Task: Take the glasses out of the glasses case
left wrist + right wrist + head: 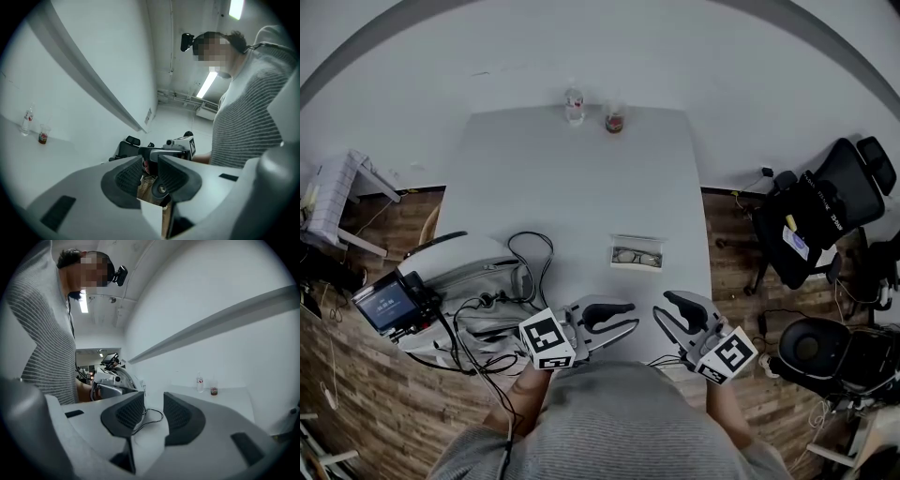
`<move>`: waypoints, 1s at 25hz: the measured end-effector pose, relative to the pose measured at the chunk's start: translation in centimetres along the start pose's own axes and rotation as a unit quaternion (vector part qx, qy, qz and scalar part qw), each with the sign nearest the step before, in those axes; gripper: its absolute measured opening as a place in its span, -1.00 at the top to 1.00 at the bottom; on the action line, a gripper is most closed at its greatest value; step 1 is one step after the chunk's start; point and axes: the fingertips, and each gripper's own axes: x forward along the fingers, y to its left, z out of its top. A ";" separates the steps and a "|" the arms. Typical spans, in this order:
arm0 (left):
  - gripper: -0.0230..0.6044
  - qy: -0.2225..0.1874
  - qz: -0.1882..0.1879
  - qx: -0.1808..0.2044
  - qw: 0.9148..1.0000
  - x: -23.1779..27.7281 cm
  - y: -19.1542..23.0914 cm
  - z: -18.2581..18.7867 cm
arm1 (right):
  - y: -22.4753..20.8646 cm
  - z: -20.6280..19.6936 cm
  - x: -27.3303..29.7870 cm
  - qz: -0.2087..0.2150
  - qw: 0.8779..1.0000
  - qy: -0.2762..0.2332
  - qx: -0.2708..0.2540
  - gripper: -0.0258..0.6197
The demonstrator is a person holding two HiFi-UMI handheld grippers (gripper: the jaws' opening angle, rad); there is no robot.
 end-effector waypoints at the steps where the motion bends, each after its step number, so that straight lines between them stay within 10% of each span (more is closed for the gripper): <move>1: 0.63 0.002 0.003 0.001 1.000 0.1 0.3 -0.1 | -0.3 -0.2 0.2 -0.001 1.000 0.002 0.000 0.55; 18: 0.63 0.025 0.027 0.010 0.999 0.0 3.9 -1.2 | -3.4 -5.6 3.9 -0.043 0.985 -0.068 0.153 0.55; 25: 0.63 0.020 0.048 0.023 0.998 -0.2 4.6 -0.5 | -3.7 -2.9 2.7 -0.023 0.994 -0.054 0.097 0.55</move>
